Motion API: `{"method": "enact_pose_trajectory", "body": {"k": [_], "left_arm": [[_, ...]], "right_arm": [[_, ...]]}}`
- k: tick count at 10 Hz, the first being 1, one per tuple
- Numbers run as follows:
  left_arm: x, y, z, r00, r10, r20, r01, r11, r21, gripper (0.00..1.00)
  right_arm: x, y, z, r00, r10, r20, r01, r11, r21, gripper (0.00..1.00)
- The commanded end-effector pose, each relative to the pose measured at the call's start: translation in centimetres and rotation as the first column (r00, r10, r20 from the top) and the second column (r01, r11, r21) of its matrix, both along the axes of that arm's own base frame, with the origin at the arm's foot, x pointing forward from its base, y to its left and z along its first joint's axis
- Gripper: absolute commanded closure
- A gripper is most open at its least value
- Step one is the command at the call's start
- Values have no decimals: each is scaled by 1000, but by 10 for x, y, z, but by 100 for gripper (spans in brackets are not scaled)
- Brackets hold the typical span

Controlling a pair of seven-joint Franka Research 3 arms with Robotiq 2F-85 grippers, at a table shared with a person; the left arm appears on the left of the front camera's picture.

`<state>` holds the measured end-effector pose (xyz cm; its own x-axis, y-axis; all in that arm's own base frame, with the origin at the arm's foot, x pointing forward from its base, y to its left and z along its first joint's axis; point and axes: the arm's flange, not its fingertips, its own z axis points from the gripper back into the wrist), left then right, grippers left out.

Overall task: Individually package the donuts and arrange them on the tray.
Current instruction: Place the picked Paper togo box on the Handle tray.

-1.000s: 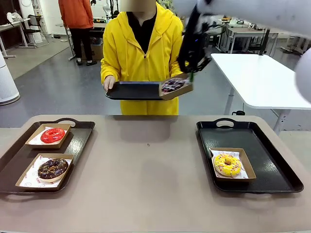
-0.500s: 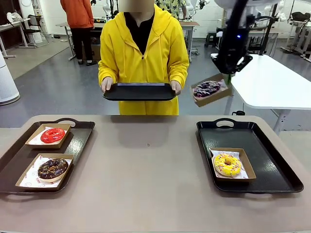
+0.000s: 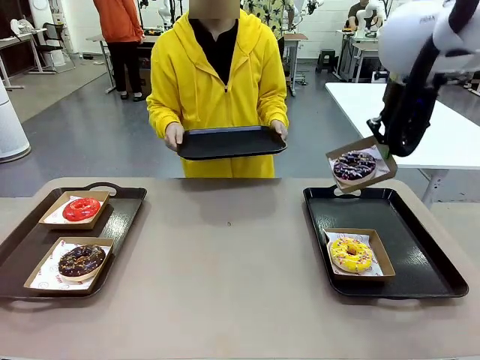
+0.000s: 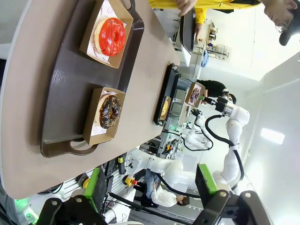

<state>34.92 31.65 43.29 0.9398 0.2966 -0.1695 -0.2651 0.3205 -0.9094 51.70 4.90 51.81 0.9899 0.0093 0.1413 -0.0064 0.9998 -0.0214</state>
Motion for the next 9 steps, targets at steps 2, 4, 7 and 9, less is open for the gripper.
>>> {"method": "enact_pose_trajectory", "body": {"k": [2, 4, 7, 9], "left_arm": [[-4, -2, 2, 1000, 7, 8, -7, 1000, 0, 0], [-4, -2, 2, 1000, 7, 8, -7, 1000, 0, 0], [-4, -2, 2, 1000, 7, 8, -7, 1000, 0, 0], [-4, -2, 2, 1000, 7, 8, -7, 1000, 0, 0]], "right_arm": [[12, -14, -43, 1000, 11, -29, -7, 992, 127, 99], [18, -7, -53, 999, 2, -35, 3, 990, 143, 99], [11, -13, -47, 999, -12, -42, 16, 995, 100, 99], [11, -13, -47, 999, -12, -42, 16, 995, 100, 99]]}}
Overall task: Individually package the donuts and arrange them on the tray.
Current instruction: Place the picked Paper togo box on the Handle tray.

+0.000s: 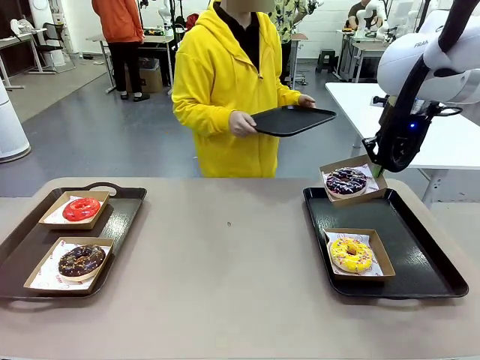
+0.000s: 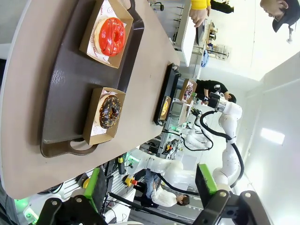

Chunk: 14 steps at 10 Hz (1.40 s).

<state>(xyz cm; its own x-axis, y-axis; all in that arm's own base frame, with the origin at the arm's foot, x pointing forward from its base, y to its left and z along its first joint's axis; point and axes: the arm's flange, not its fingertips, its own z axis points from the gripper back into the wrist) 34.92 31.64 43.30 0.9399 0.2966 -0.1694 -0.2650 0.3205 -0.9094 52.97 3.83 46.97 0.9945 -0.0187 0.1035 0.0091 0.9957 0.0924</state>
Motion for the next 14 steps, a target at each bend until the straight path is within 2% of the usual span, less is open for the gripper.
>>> {"method": "enact_pose_trajectory", "body": {"k": [1, 3, 4, 6, 10, 12, 14], "left_arm": [[-4, -2, 2, 1000, 7, 8, -7, 1000, 0, 0], [-4, -2, 2, 1000, 7, 8, -7, 1000, 0, 0], [-4, -2, 2, 1000, 7, 8, -7, 1000, 0, 0], [-4, -2, 2, 1000, 7, 8, -7, 1000, 0, 0], [-4, -2, 2, 1000, 7, 8, -7, 1000, 0, 0], [-4, -2, 2, 1000, 7, 8, -7, 1000, 0, 0], [-4, -2, 2, 1000, 7, 8, -7, 1000, 0, 0]], "right_arm": [[-2, -2, 1, 1000, 0, -3, 0, 1000, -13, 99], [0, 0, 0, 1000, 0, 0, 0, 1000, 0, 99], [3, -4, -10, 999, 33, -13, -33, 999, 20, 99], [0, -15, -25, 999, 32, -13, -32, 999, 32, 99], [4, -23, -62, 1000, -7, -11, 7, 1000, 12, 99], [14, -26, -82, 997, -73, -24, 73, 997, 10, 99], [22, -28, -95, 996, -82, -38, 83, 996, 16, 99]]}}
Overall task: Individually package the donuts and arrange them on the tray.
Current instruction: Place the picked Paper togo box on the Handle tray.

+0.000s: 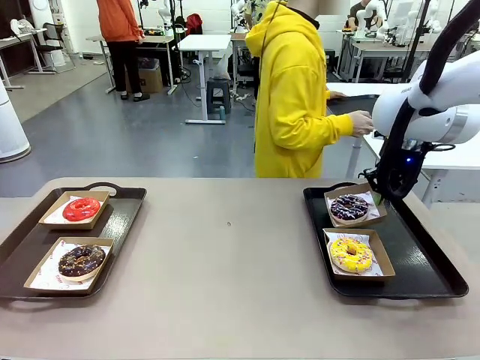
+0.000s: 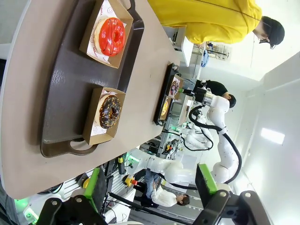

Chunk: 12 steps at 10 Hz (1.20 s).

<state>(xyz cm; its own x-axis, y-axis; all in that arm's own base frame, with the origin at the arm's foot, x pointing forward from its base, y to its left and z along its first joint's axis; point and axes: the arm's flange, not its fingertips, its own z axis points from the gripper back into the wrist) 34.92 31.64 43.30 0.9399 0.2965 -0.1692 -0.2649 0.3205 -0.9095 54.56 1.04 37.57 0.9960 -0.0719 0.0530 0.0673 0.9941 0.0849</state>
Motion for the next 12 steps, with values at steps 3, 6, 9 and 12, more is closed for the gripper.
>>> {"method": "enact_pose_trajectory", "body": {"k": [3, 6, 9, 12], "left_arm": [[-4, -2, 2, 1000, 7, 7, -7, 1000, 0, 0], [-4, -2, 2, 1000, 7, 7, -7, 1000, 0, 0], [-4, -2, 2, 1000, 7, 7, -7, 1000, 0, 0], [-4, -2, 2, 1000, 7, 7, -7, 1000, 0, 0]], "right_arm": [[14, -4, -13, 998, -66, 4, 66, 997, 29, 99], [15, -3, -11, 999, -52, 3, 52, 998, 44, 82], [12, -3, -3, 998, -55, 14, 54, 997, 57, 0], [11, -3, -2, 999, -52, 5, 51, 997, 63, 44]]}}
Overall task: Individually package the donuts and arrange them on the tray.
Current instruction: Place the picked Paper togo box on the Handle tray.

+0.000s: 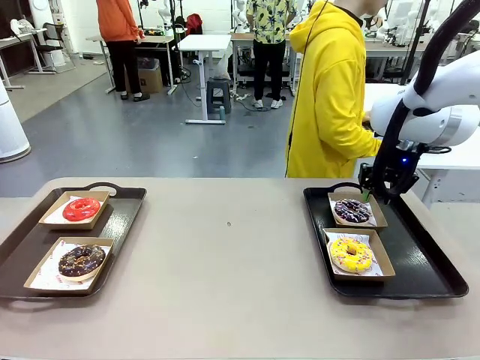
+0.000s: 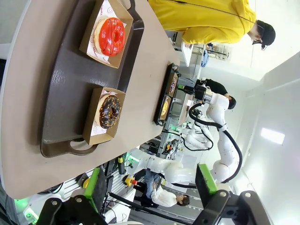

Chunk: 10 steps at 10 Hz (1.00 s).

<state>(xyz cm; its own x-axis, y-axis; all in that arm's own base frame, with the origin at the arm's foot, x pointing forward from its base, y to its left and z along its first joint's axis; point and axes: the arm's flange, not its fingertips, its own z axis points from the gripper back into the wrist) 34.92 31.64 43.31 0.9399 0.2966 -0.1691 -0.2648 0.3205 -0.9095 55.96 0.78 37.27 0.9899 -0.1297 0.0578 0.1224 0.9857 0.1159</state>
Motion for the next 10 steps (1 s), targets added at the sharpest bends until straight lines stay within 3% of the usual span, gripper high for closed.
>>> {"method": "enact_pose_trajectory", "body": {"k": [1, 3, 4, 5, 8, 10], "left_arm": [[-4, -2, 2, 1000, 7, 7, -7, 1000, 0, 0], [-4, -2, 2, 1000, 7, 7, -7, 1000, 0, 0], [-4, -2, 2, 1000, 7, 7, -7, 1000, 0, 0], [-4, -2, 2, 1000, 7, 7, -7, 1000, 0, 0], [-4, -2, 2, 1000, 7, 7, -7, 1000, 0, 0], [-4, -2, 2, 1000, 7, 7, -7, 1000, 0, 0]], "right_arm": [[-4, -1, 1, 1000, 16, -2, -16, 999, 36, 35], [-7, 0, 2, 1000, 27, -10, -27, 999, 40, 15], [-11, 1, 5, 999, 31, -10, -31, 999, 34, 15], [-17, 2, 9, 999, 38, -15, -38, 999, 27, 0], [-51, 2, 31, 994, 77, -76, -72, 995, 75, 0], [-95, -20, 64, 984, 176, -39, -158, 947, 281, 0]]}}
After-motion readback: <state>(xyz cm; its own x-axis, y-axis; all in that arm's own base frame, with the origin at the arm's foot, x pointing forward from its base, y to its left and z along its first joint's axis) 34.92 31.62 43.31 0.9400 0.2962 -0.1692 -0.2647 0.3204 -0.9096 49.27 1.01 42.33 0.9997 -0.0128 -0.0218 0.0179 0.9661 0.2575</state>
